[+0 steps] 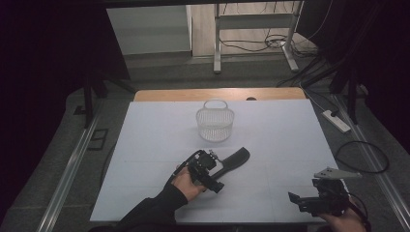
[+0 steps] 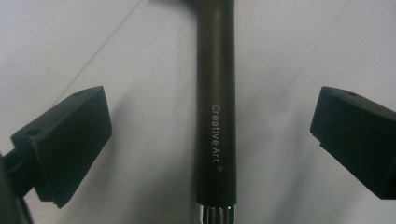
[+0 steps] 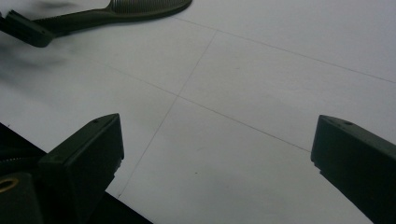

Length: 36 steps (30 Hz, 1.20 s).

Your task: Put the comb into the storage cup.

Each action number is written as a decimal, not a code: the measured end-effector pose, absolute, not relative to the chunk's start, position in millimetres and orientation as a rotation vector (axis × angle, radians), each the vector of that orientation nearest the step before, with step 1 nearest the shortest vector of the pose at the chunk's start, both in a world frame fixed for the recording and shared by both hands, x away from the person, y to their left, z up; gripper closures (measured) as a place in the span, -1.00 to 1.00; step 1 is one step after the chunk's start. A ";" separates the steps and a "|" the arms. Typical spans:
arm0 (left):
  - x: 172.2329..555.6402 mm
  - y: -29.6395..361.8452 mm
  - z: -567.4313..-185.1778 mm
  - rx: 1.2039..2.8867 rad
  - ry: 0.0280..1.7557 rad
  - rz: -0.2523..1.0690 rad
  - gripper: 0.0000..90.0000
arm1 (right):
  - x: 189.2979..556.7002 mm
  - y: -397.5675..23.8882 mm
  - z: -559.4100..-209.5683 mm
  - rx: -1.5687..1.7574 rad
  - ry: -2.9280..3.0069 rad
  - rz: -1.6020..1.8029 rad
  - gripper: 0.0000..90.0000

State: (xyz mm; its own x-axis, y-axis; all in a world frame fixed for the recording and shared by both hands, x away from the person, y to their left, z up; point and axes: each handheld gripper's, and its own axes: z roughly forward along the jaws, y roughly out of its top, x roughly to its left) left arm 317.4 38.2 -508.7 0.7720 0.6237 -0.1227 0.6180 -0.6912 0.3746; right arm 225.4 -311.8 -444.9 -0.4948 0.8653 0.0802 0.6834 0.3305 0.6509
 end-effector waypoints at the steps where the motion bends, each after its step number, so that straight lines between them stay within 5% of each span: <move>1: 317.2 37.5 -510.6 2.576 0.946 0.021 -1.00 | 225.4 -311.8 -444.9 1.391 2.318 0.923 -0.93; 18: 311.0 30.6 -517.7 2.643 0.928 0.101 -0.94 | 225.4 -311.7 -444.9 1.389 2.319 0.923 -0.93; 26: 307.3 33.6 -508.4 2.624 0.906 0.109 -0.09 | 225.6 -311.3 -445.0 1.389 2.321 0.919 -0.93; 30: 306.1 34.5 -507.2 2.608 0.896 0.106 0.53 | 225.7 -311.2 -445.1 1.386 2.323 0.918 -0.93; 36: 309.0 38.3 -508.0 2.576 0.924 0.060 0.61 | 225.8 -311.2 -445.2 1.388 2.323 0.918 -0.93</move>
